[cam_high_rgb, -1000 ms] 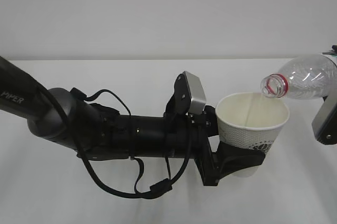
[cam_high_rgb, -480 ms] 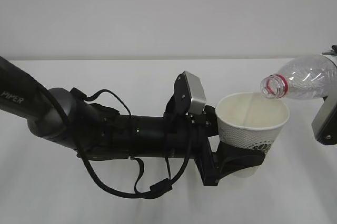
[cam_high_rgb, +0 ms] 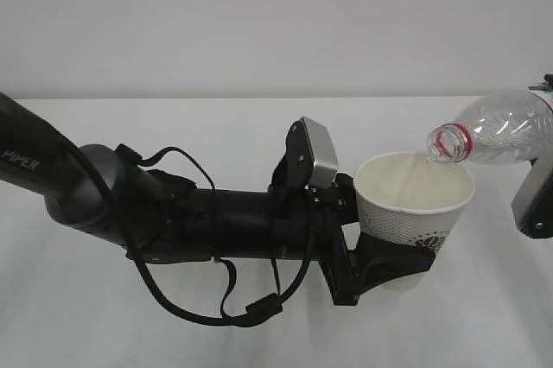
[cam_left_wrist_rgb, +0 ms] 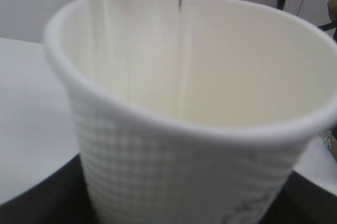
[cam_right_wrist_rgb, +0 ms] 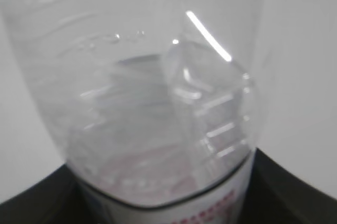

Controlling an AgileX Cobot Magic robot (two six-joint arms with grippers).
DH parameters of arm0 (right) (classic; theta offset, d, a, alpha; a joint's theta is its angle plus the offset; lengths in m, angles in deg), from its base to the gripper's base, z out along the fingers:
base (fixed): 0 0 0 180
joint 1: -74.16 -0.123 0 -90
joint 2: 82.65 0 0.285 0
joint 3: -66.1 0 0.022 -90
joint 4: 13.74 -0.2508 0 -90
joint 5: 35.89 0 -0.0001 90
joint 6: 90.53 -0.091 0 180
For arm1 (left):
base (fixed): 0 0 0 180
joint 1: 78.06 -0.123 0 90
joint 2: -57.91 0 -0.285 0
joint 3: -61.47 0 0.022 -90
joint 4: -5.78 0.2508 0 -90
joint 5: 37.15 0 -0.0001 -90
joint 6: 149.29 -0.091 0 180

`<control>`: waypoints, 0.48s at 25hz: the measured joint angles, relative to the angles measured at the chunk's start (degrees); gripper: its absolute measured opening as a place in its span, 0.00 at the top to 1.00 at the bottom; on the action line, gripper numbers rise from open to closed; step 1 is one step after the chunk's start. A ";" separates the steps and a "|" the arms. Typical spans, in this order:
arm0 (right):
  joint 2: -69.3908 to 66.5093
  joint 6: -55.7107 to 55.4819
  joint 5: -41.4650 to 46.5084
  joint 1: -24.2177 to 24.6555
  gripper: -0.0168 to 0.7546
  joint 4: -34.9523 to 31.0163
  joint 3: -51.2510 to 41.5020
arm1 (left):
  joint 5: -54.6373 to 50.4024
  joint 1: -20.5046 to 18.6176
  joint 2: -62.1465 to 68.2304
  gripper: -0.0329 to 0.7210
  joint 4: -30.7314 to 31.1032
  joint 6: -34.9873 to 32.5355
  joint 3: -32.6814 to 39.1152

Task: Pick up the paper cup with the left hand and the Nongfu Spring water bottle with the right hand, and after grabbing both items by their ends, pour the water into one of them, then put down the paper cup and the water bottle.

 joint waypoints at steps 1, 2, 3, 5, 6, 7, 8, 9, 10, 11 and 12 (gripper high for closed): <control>0.00 0.09 0.00 0.00 0.33 0.00 0.00 | 0.00 0.00 0.00 0.24 0.00 0.00 0.00; 0.00 0.09 0.00 0.00 0.33 0.00 0.00 | 0.00 0.00 0.00 0.24 0.00 0.00 0.00; 0.00 0.09 0.00 0.00 0.33 0.00 0.00 | 0.00 0.00 0.00 0.24 0.00 0.00 0.00; 0.00 0.09 0.00 0.00 0.33 0.00 0.00 | 0.00 0.00 0.00 0.24 0.00 0.00 0.00; 0.00 0.13 0.00 0.00 0.33 0.00 0.00 | 0.00 0.00 0.00 0.24 0.00 0.00 0.00; 0.00 0.13 0.00 0.00 0.33 0.00 0.00 | 0.00 0.00 0.00 0.24 0.00 0.00 0.00; 0.00 0.13 0.00 0.00 0.33 0.00 0.00 | 0.00 0.00 0.00 0.24 0.00 0.00 0.00; 0.00 0.13 -0.10 0.00 0.33 0.00 0.00 | 0.00 0.00 0.00 0.24 0.00 0.00 0.00; 0.00 0.13 -0.10 0.00 0.33 0.00 0.00 | 0.00 0.00 0.00 0.24 0.00 0.00 0.00; 0.00 0.13 -0.10 0.00 0.33 0.00 0.00 | 0.00 0.00 0.00 0.24 0.00 0.00 0.00; 0.00 0.13 -0.10 0.00 0.33 0.00 0.00 | 0.00 0.00 0.00 0.24 0.00 0.00 0.00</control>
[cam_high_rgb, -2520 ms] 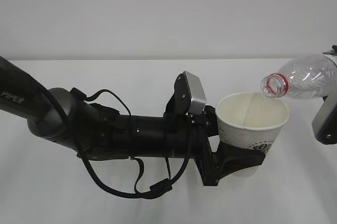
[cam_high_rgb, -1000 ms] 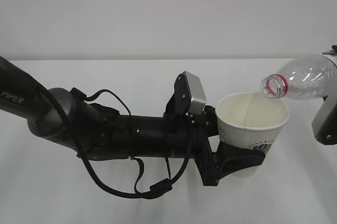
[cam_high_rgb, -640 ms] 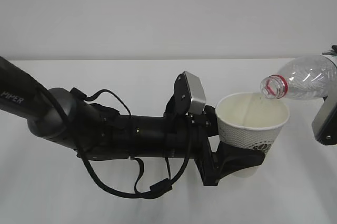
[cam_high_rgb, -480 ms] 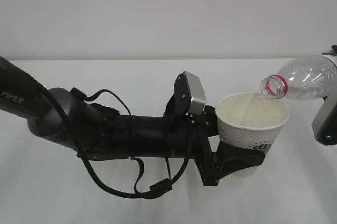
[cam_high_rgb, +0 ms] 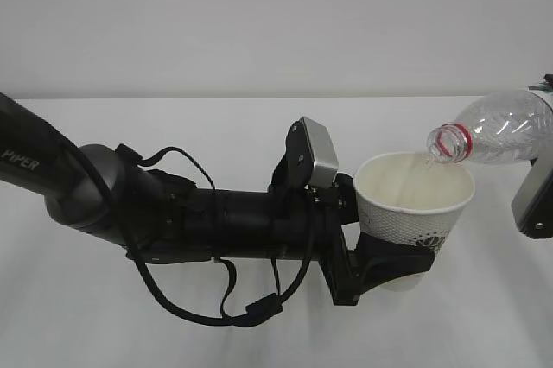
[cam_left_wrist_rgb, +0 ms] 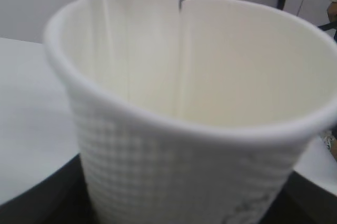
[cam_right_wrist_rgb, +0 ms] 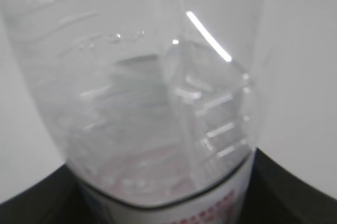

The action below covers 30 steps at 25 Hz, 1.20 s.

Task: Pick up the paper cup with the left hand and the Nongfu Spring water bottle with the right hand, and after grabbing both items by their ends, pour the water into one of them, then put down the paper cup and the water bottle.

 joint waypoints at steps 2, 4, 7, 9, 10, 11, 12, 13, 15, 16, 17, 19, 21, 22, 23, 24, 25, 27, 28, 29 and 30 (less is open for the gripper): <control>0.00 0.00 0.00 0.00 0.33 0.00 0.00 | 0.00 0.00 0.00 0.24 0.00 0.00 0.00; 0.00 0.09 0.00 0.00 0.33 0.00 0.00 | 0.00 0.00 0.00 0.24 0.00 0.00 0.00; 0.00 0.21 0.00 0.00 0.33 0.00 0.00 | 0.00 0.00 0.00 0.24 0.00 0.00 0.00; 0.00 0.44 -0.12 0.00 0.33 0.00 0.00 | 0.00 0.00 0.00 0.24 0.00 0.00 0.00; 0.00 0.44 -0.12 0.00 0.33 0.00 0.00 | 0.00 0.00 0.00 0.24 0.00 0.00 0.00; 0.00 0.44 -0.23 0.00 0.33 0.00 0.00 | 0.00 0.00 0.00 0.24 0.00 0.00 0.00; 0.00 0.47 -0.23 0.00 0.33 0.00 0.00 | 0.00 0.00 0.00 0.24 0.00 0.00 0.00; 0.00 0.56 -0.32 0.00 0.33 0.00 0.00 | 0.00 0.00 0.00 0.24 0.00 0.00 0.00; 0.00 0.67 -0.32 0.00 0.33 0.00 0.00 | 0.00 0.00 0.00 0.24 0.00 0.00 0.00; 0.00 0.67 -0.32 0.00 0.33 0.14 0.00 | 0.00 0.00 0.00 0.24 0.00 0.00 0.00; 0.00 0.67 -0.32 0.00 0.33 0.26 0.00 | 0.00 0.00 0.00 0.24 0.00 0.00 0.00; 0.00 0.67 -0.32 0.00 0.33 0.40 0.00 | 0.00 0.00 0.00 0.24 0.00 0.00 0.00; 0.00 0.67 -0.32 0.00 0.33 0.40 0.00 | 0.00 0.00 0.00 0.24 0.00 0.00 0.00; 0.00 0.67 -0.32 0.00 0.33 0.47 0.00 | 0.00 0.00 0.00 0.24 0.00 0.00 0.00; 0.00 0.67 -0.32 0.00 0.33 0.47 0.00 | 0.00 0.00 0.00 0.24 0.00 0.00 0.00; 0.00 0.67 -0.32 0.00 0.33 0.47 0.00 | 0.00 0.00 0.00 0.24 0.00 0.00 0.00; 0.00 0.67 -0.32 0.00 0.33 0.47 0.00 | 0.00 0.00 0.00 0.24 0.00 0.00 0.00; 0.00 0.78 -0.32 0.00 0.33 0.47 0.00 | 0.00 0.00 0.00 0.24 0.00 0.00 0.00; 0.00 0.78 -0.32 0.00 0.33 0.47 0.00 | 0.00 0.00 0.00 0.24 0.00 0.00 0.00; 0.00 0.78 -0.32 0.00 0.33 0.52 0.00 | 0.00 0.00 0.00 0.24 0.00 0.00 0.00; 0.00 0.78 -0.32 0.00 0.33 0.52 0.00 | 0.00 0.00 0.00 0.24 0.00 0.00 0.00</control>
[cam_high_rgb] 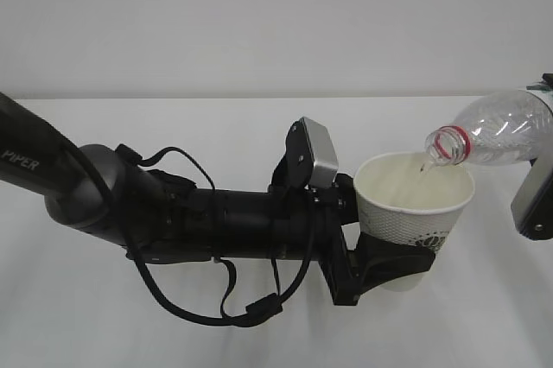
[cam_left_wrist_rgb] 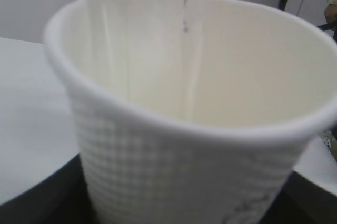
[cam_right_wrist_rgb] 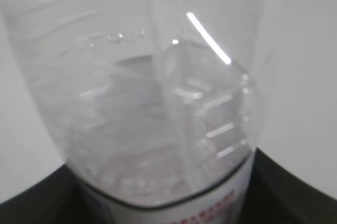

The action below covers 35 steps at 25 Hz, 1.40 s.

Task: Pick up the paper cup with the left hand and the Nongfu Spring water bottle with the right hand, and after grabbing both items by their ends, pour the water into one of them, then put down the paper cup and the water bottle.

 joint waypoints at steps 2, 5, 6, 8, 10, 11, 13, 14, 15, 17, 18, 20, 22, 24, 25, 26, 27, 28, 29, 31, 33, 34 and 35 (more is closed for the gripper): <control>0.00 0.00 0.00 0.00 0.33 0.00 0.00 | 0.00 0.00 0.00 0.24 0.00 0.00 0.00; 0.00 0.00 0.00 0.00 0.33 0.09 0.00 | 0.00 0.00 0.00 0.24 0.00 0.00 0.00; 0.00 0.00 0.00 0.00 0.33 0.09 0.00 | 0.00 0.00 0.00 0.24 0.00 0.00 0.00; 0.00 0.00 0.00 0.00 0.33 0.09 0.00 | 0.00 0.00 0.00 0.24 0.00 0.00 0.00; 0.00 0.12 0.00 0.00 0.33 0.09 0.00 | 0.00 0.00 0.00 0.24 0.00 0.00 0.00; 0.00 0.12 0.00 0.00 0.33 0.09 0.00 | 0.00 0.00 0.00 0.24 0.00 0.00 0.00; 0.00 0.24 0.00 0.00 0.33 0.09 0.00 | 0.00 0.00 0.00 0.24 0.00 0.00 0.00; 0.00 0.24 0.00 0.00 0.33 0.09 0.00 | 0.00 0.00 0.00 0.24 0.00 0.00 0.00; 0.00 0.35 0.00 0.00 0.33 0.09 0.00 | 0.00 0.00 0.00 0.24 0.00 0.00 0.00; 0.00 0.35 0.00 0.00 0.33 0.09 0.00 | 0.00 0.00 0.00 0.24 0.00 0.00 0.00; 0.00 0.35 0.00 0.00 0.33 0.09 0.00 | 0.00 0.00 0.00 0.24 0.00 0.00 0.00; 0.00 0.35 0.00 0.00 0.33 0.09 0.00 | 0.00 0.00 0.00 0.24 0.00 0.00 0.00; 0.00 0.46 0.00 0.00 0.33 0.09 0.00 | 0.00 0.00 0.00 0.24 0.00 0.00 0.00; 0.00 0.46 0.00 0.00 0.33 0.09 0.00 | 0.00 0.00 0.00 0.24 0.00 0.00 0.00; 0.00 0.46 0.00 0.00 0.33 0.09 0.00 | 0.00 0.00 0.00 0.24 0.00 0.00 0.00; 0.00 0.46 0.00 0.00 0.33 0.09 0.00 | 0.00 0.00 0.00 0.24 0.00 0.00 0.00; 0.00 0.46 0.00 0.00 0.33 0.09 0.00 | 0.00 0.00 0.00 0.24 0.00 0.00 0.00; 0.00 0.46 0.00 0.00 0.33 0.09 0.00 | 0.00 0.00 0.00 0.24 0.00 0.00 0.00; 0.00 0.46 0.00 0.00 0.33 0.09 0.00 | 0.00 0.00 0.00 0.24 0.00 0.00 0.00; 0.00 0.46 0.00 0.00 0.33 0.09 0.00 | 0.00 0.00 0.00 0.24 0.00 0.00 0.00; 0.00 0.46 0.00 0.00 0.33 0.09 0.00 | 0.00 0.00 0.00 0.24 0.00 0.00 0.00; 0.00 0.46 0.00 0.00 0.33 0.09 0.00 | 0.00 0.00 0.00 0.24 0.00 0.00 0.00; 0.00 0.46 0.00 0.00 0.33 0.09 0.00 | 0.00 0.00 0.00 0.24 0.00 0.00 0.00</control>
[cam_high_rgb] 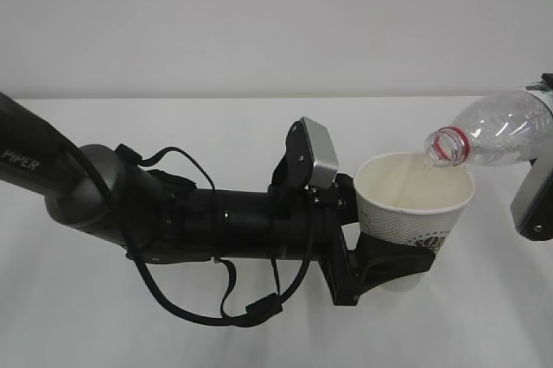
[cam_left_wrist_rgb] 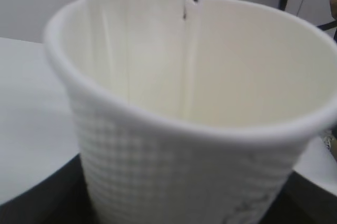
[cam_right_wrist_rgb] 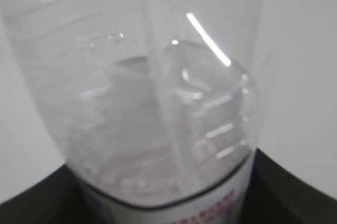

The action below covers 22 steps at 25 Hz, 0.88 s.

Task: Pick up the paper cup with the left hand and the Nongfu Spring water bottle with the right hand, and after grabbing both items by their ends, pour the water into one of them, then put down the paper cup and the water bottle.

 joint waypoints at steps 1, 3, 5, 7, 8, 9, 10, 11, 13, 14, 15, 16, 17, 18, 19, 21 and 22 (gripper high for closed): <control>0.00 0.09 0.00 0.00 0.33 0.00 0.00 | 0.00 0.00 0.00 0.24 0.00 0.00 0.00; 0.00 0.09 0.00 0.00 0.33 0.00 0.00 | 0.00 0.00 0.00 0.24 0.00 0.00 0.00; 0.00 0.09 0.00 0.00 0.33 0.00 0.00 | 0.00 0.00 0.00 0.24 0.00 0.00 0.00; 0.00 0.09 0.00 0.00 0.33 0.00 0.00 | 0.00 0.00 0.00 0.24 0.00 0.00 0.00; 0.00 0.09 0.00 0.00 0.33 0.00 0.00 | 0.00 0.00 0.00 0.24 0.00 0.00 0.00; 0.00 0.09 0.00 0.00 0.33 0.00 0.00 | 0.00 0.00 0.00 0.24 0.00 0.00 0.00; 0.00 0.09 0.00 0.00 0.33 0.00 0.00 | 0.00 0.00 0.00 0.24 0.00 0.00 0.00; 0.00 0.09 0.00 0.00 0.33 0.00 0.00 | 0.00 0.00 0.00 0.24 0.00 0.00 0.00; 0.00 0.09 0.00 0.00 0.33 0.00 0.00 | 0.00 0.00 0.00 0.24 0.00 0.00 0.00; 0.00 0.09 0.00 0.00 0.33 0.00 0.00 | 0.00 0.00 0.00 0.24 0.00 0.00 0.00; 0.00 0.09 0.00 0.00 0.33 0.00 0.00 | 0.00 0.00 0.00 0.24 0.00 0.00 0.00; 0.00 0.09 0.00 0.00 0.33 0.00 0.00 | 0.00 0.00 0.00 0.24 0.00 0.00 0.00; 0.00 0.09 -0.03 0.00 0.33 0.00 0.00 | 0.00 0.00 0.00 0.24 0.00 0.00 0.00; 0.00 0.09 -0.03 0.00 0.33 0.00 0.00 | 0.00 0.00 0.00 0.24 0.00 0.00 0.00; 0.00 0.09 -0.03 0.00 0.33 0.00 0.00 | 0.00 0.00 0.00 0.24 0.00 0.00 0.00; 0.00 0.09 -0.03 0.00 0.33 0.00 0.00 | 0.00 0.00 0.00 0.24 0.00 0.00 0.00; 0.00 0.09 -0.03 0.00 0.33 0.00 0.00 | 0.00 0.00 0.00 0.24 0.00 0.00 0.00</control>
